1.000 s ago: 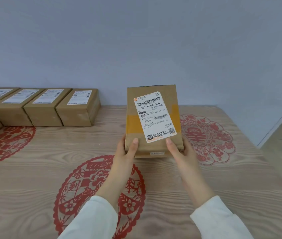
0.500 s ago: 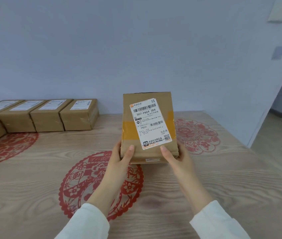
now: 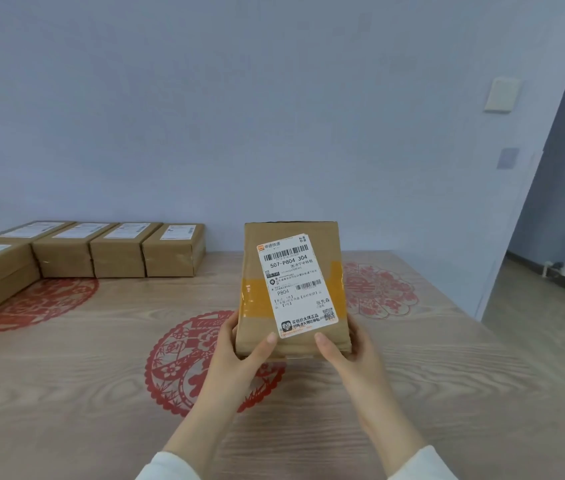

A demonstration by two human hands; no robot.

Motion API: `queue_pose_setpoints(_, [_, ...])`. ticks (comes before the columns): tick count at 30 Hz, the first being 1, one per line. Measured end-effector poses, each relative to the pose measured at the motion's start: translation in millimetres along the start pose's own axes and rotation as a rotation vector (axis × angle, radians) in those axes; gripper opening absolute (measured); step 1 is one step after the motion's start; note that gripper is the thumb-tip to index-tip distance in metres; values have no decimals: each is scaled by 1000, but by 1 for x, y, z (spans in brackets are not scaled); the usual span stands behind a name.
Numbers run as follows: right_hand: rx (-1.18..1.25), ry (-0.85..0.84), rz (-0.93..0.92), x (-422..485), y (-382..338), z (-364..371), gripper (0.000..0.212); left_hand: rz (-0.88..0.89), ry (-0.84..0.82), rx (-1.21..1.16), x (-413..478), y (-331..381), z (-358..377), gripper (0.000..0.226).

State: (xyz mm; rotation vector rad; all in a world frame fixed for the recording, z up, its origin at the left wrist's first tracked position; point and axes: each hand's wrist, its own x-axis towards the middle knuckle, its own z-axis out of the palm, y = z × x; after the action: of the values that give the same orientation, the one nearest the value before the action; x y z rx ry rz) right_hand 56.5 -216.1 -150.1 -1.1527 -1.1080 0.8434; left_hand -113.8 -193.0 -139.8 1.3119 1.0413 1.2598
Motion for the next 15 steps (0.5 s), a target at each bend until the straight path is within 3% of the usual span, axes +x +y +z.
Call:
queue_pose_setpoints(3, [3, -3, -5, -8, -1, 1, 77, 2, -4, -28, -12, 2, -3, 74])
queue_pose_setpoints(9, [17, -9, -11, -25, 1, 4, 66, 8, -22, -15, -27, -6, -14, 102])
queue_pose_setpoints(15, [23, -43, -8, -36, 1, 6, 79, 26, -31, -25, -37, -10, -22, 109])
